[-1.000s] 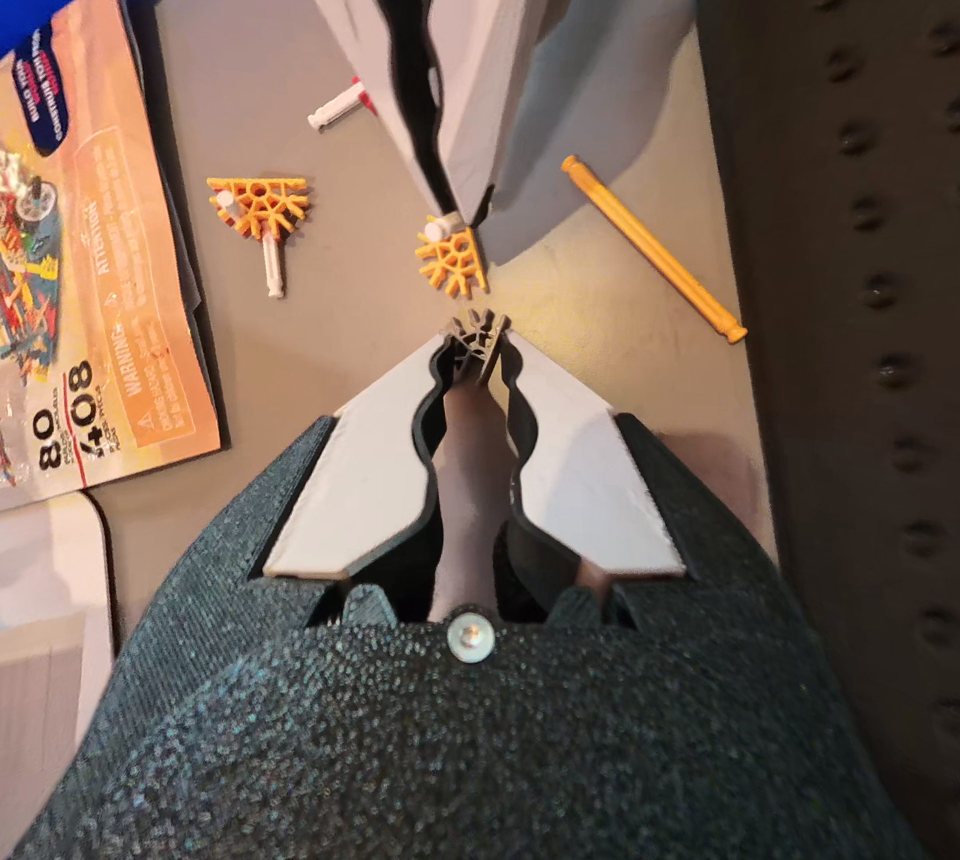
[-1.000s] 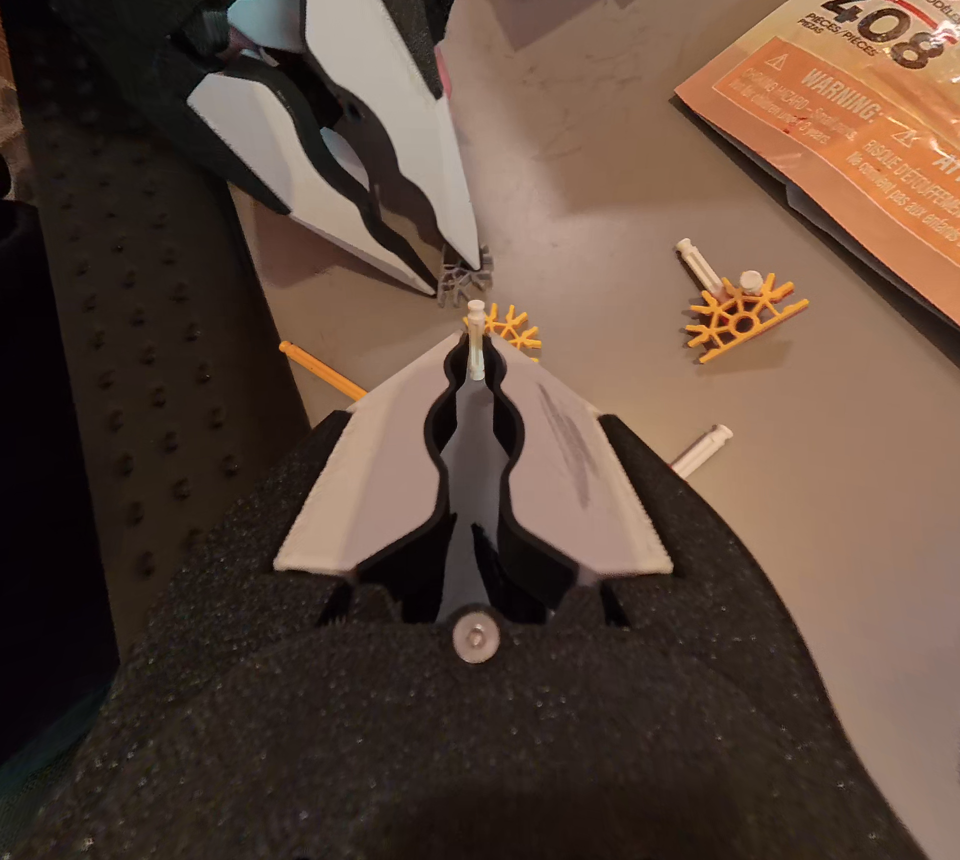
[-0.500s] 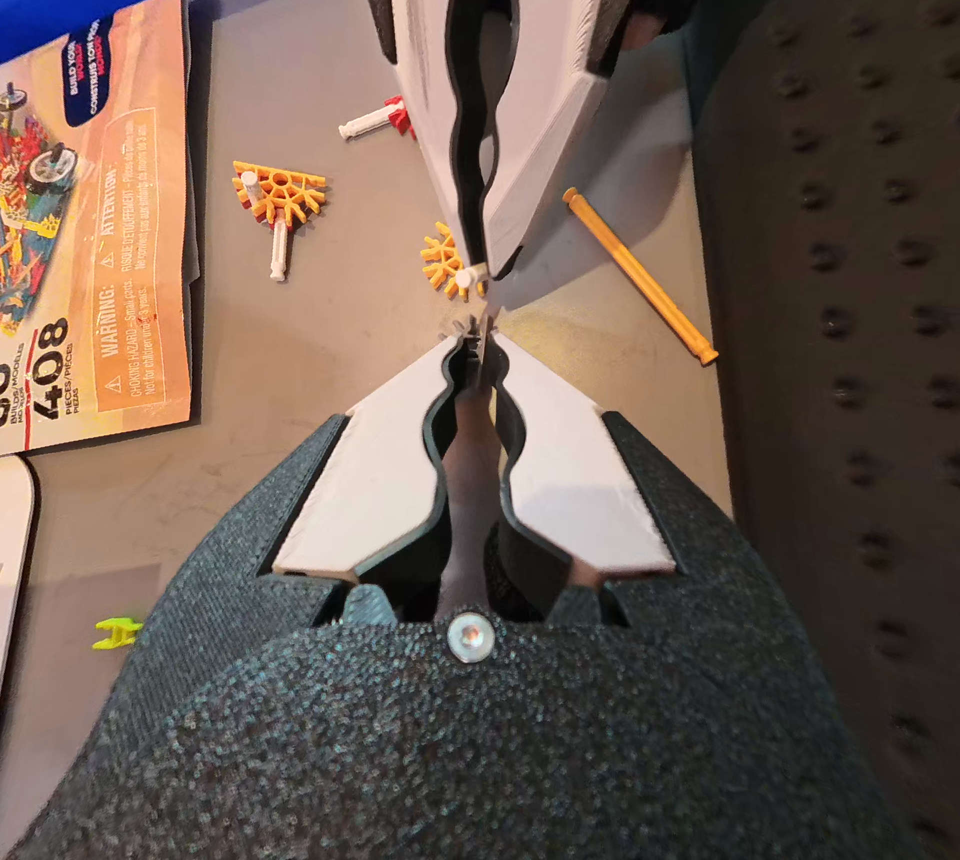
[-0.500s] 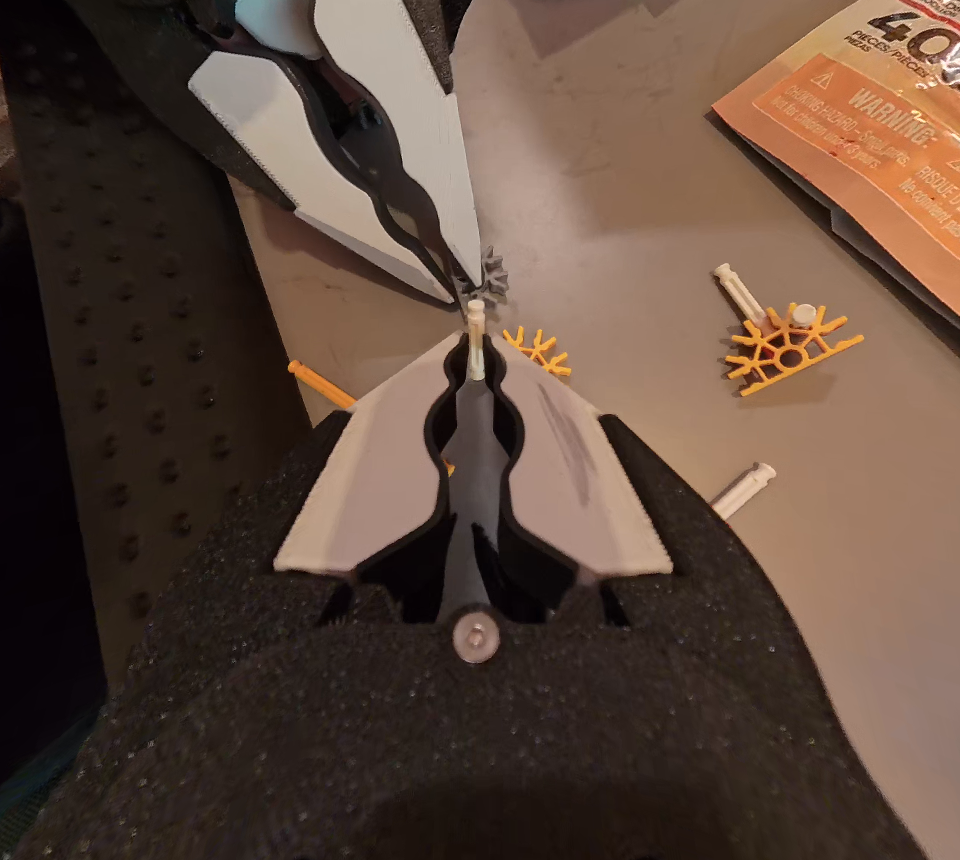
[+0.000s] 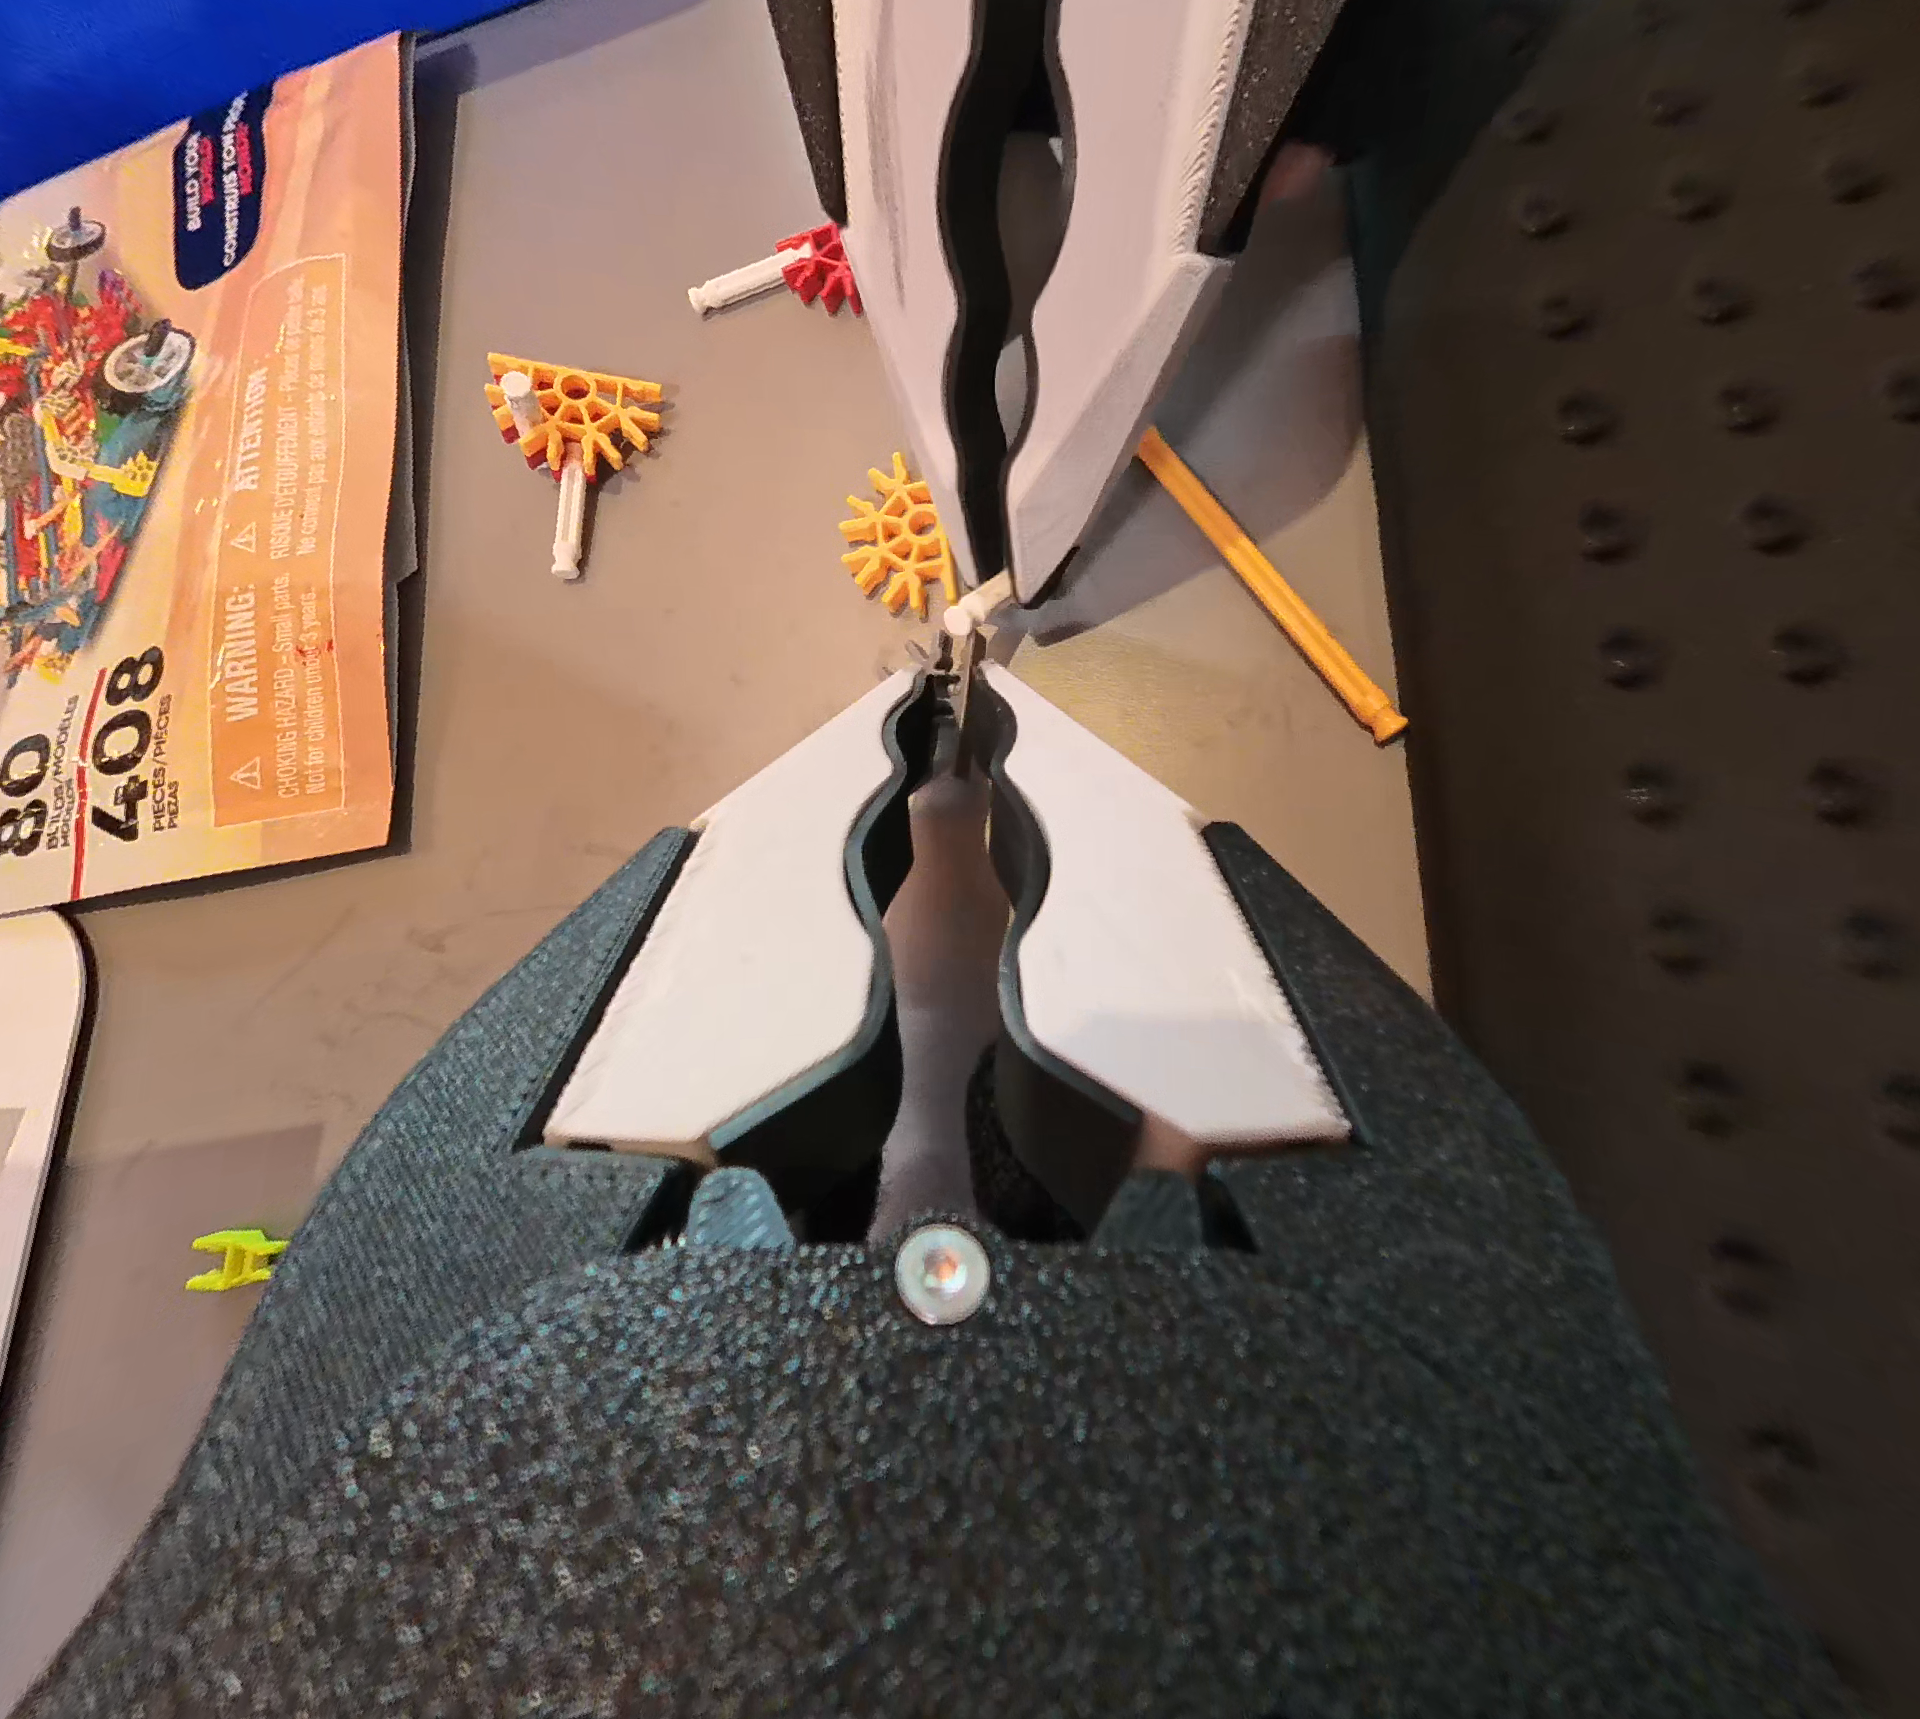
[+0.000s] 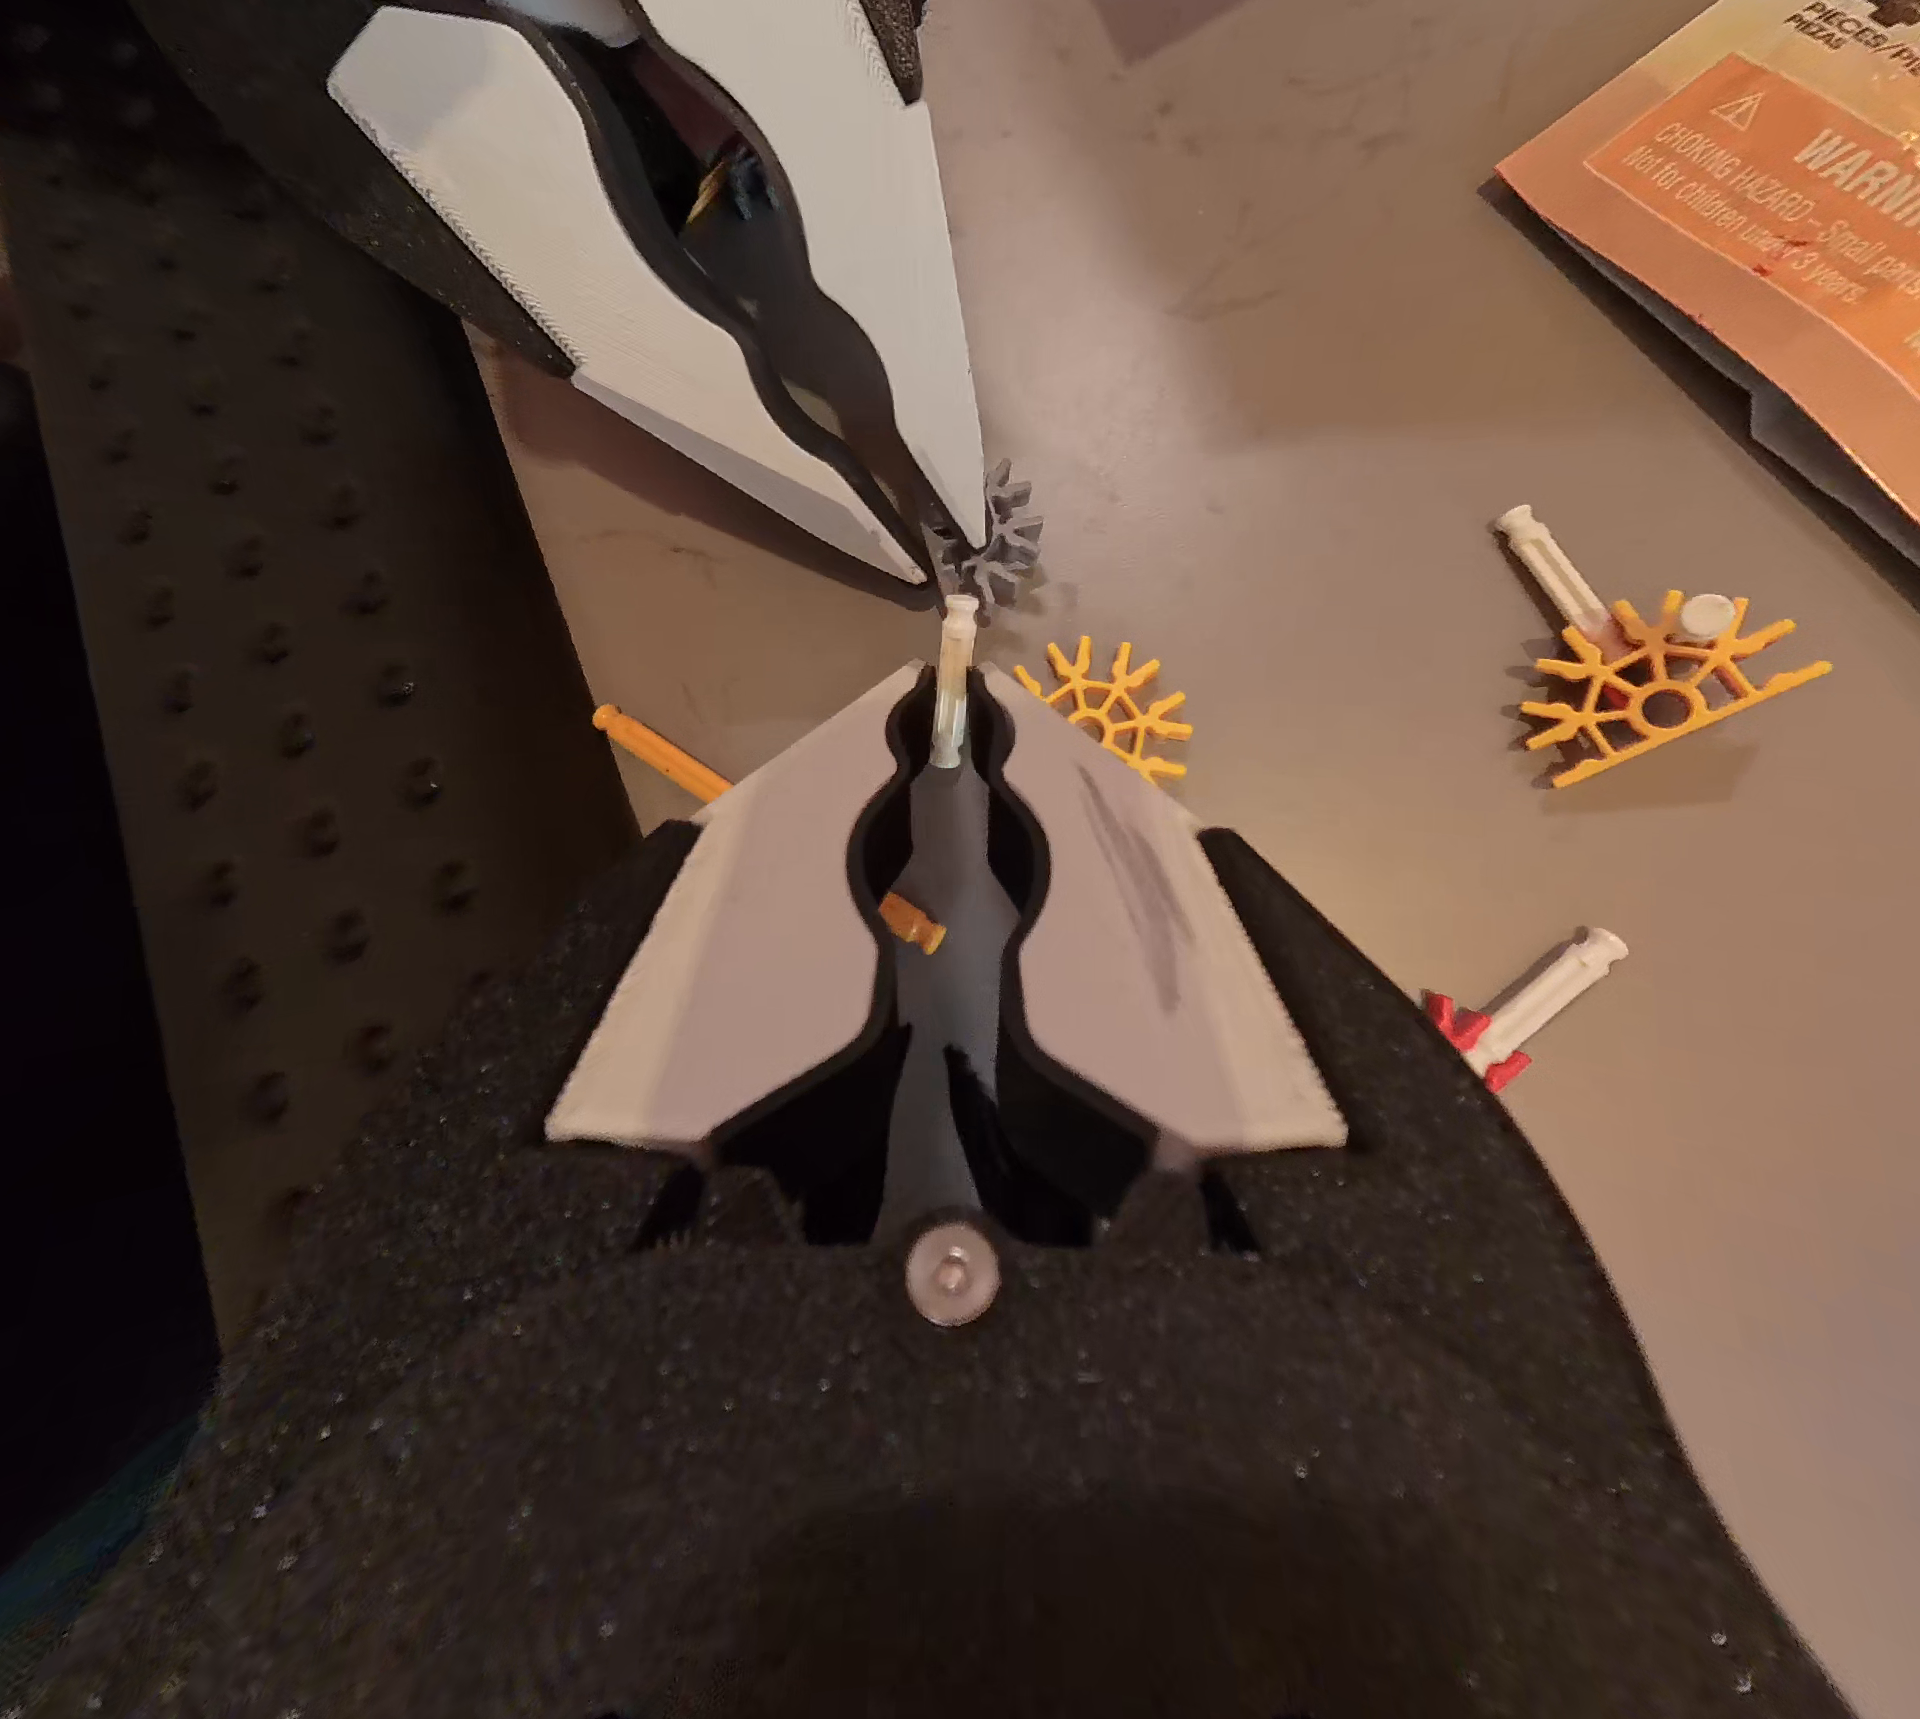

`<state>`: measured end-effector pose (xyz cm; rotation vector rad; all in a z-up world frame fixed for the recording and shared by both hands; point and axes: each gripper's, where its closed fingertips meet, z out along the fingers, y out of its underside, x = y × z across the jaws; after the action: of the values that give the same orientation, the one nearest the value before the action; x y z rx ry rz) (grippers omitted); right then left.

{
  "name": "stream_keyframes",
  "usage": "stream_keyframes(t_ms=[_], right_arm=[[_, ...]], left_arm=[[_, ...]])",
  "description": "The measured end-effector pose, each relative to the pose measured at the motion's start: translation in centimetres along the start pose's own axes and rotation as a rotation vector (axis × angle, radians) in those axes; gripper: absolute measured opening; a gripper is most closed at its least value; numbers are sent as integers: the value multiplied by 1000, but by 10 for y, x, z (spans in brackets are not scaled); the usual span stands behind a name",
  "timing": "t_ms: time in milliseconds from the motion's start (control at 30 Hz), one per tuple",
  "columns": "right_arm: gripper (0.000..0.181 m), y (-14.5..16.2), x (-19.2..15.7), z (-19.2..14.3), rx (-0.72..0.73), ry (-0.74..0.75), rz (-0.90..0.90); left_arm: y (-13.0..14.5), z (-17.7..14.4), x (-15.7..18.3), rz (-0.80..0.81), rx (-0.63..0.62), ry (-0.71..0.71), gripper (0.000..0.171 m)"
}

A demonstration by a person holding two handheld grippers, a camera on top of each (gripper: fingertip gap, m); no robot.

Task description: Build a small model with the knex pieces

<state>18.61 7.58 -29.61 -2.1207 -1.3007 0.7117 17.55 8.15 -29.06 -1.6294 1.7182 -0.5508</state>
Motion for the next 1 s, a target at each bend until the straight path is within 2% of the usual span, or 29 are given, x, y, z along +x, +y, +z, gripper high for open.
stream_keyframes(t_ms=[267, 467, 633, 1000], right_arm=[[5, 0, -1, -3, 23, 3, 5], [9, 11, 1, -4, -42, 40, -18], [7, 9, -1, -5, -48, 50, -41], [5, 4, -1, -13, 18, 45, -19]], left_arm=[[-5, -1, 3, 7, 25, 4, 5], [-6, 1, 5, 9, 26, 11, 6], [-11, 3, 7, 11, 38, 14, 6], [-22, 4, 10, 9, 73, 20, 6]])
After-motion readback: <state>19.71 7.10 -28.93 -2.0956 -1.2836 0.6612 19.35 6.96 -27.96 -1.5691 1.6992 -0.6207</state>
